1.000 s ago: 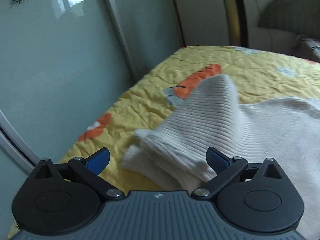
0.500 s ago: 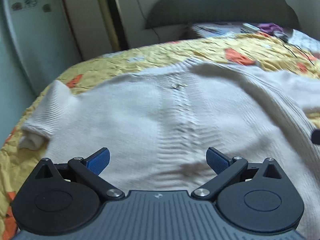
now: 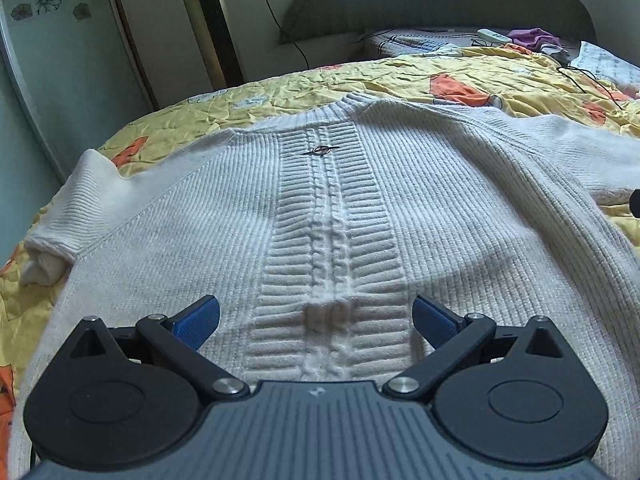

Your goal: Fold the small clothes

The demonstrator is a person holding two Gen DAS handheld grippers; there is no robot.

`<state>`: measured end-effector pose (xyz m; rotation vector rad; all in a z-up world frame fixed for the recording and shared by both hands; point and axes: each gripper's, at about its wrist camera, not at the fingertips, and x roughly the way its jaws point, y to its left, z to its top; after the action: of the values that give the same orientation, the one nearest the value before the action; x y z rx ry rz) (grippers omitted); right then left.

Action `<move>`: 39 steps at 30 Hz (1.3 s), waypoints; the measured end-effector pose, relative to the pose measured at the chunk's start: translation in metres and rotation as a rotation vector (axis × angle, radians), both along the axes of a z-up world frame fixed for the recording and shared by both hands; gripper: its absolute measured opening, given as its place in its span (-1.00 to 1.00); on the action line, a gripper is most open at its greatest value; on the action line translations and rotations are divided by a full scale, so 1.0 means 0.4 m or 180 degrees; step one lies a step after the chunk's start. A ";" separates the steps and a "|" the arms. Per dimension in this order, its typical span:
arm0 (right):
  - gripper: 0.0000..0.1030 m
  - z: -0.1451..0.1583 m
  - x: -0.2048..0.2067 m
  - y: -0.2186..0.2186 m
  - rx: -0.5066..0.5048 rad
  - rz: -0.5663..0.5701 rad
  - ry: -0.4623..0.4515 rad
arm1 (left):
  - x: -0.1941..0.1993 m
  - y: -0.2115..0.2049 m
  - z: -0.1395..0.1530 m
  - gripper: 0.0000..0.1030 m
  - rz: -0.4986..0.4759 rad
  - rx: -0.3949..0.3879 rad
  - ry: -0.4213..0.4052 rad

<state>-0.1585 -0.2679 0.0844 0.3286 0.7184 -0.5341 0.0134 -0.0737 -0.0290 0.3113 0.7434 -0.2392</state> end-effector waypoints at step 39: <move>0.53 -0.047 -0.216 -0.606 0.0757 -0.1759 -0.1381 | -0.002 -0.052 0.034 1.00 -0.0040 -0.0004 -0.0056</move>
<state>-0.2449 -0.5102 0.0655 0.8504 0.2585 -0.8660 0.0125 -0.0943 -0.0156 0.3165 0.7240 -0.2485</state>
